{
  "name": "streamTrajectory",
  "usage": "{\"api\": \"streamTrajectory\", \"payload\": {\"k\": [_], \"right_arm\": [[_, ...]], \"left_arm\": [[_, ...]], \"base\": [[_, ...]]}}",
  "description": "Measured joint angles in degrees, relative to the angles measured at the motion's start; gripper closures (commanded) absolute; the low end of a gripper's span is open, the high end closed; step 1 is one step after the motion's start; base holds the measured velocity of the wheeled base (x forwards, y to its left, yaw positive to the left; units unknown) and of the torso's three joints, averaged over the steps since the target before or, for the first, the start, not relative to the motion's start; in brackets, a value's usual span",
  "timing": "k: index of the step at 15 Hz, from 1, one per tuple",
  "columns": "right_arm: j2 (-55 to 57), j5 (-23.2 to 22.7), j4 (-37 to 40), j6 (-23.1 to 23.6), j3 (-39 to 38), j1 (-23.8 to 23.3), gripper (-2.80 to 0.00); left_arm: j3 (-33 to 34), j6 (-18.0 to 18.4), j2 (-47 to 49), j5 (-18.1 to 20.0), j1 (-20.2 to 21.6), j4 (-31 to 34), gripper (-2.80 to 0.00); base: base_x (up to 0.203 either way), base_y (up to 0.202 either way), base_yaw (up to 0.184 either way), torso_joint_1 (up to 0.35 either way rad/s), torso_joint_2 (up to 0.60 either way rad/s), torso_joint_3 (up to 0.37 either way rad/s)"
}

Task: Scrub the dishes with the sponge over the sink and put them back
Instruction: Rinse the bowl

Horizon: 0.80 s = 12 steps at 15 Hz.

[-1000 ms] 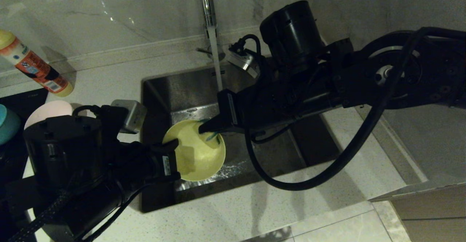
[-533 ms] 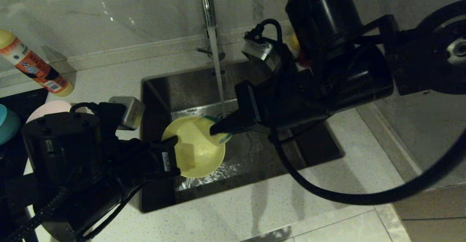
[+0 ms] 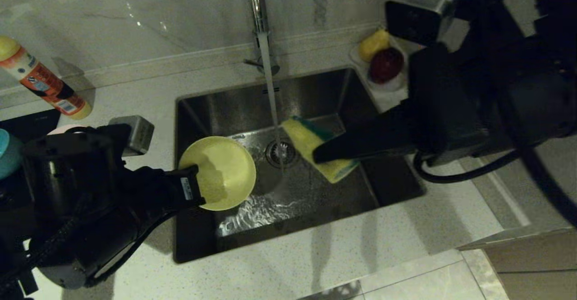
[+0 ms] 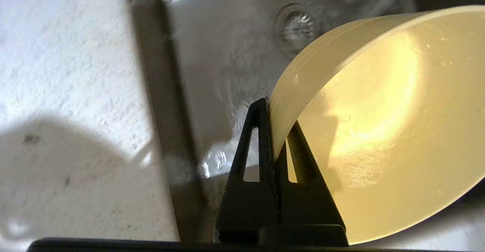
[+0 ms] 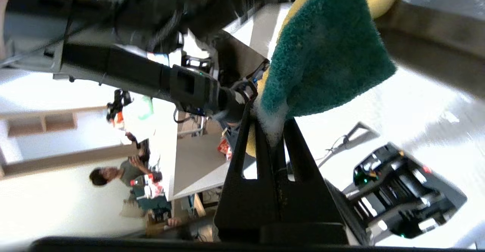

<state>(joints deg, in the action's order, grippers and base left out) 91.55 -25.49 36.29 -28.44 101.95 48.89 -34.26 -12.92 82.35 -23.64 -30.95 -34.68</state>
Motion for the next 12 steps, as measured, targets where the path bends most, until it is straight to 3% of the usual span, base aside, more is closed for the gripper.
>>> {"api": "streamTrajectory", "payload": {"k": [3, 7, 10, 12], "right_arm": [[-5.49, -0.02, -0.35, 0.52, -7.66, -3.03, 0.00], [-11.50, -0.35, -5.35, 0.68, -18.12, -5.61, 0.00], [-14.16, -1.21, -10.48, 0.75, -23.45, -7.26, 0.00], [-14.93, -2.28, -10.75, 0.95, -24.71, -8.25, 0.00]], "left_arm": [[-5.58, -7.94, 3.25, -0.39, 1.64, 7.54, 0.00], [-19.62, -16.54, 12.03, 0.25, 1.93, 19.85, 0.00], [-31.02, -21.12, 19.55, 2.24, 1.94, 27.59, 0.00], [-36.85, -22.18, 24.11, 3.27, 1.96, 29.56, 0.00]], "base": [[0.000, 0.000, 0.000, 0.000, 0.00, 0.000], [0.000, 0.000, 0.000, 0.000, 0.00, 0.000], [0.000, 0.000, 0.000, 0.000, 0.00, 0.000], [0.000, 0.000, 0.000, 0.000, 0.00, 0.000]]}}
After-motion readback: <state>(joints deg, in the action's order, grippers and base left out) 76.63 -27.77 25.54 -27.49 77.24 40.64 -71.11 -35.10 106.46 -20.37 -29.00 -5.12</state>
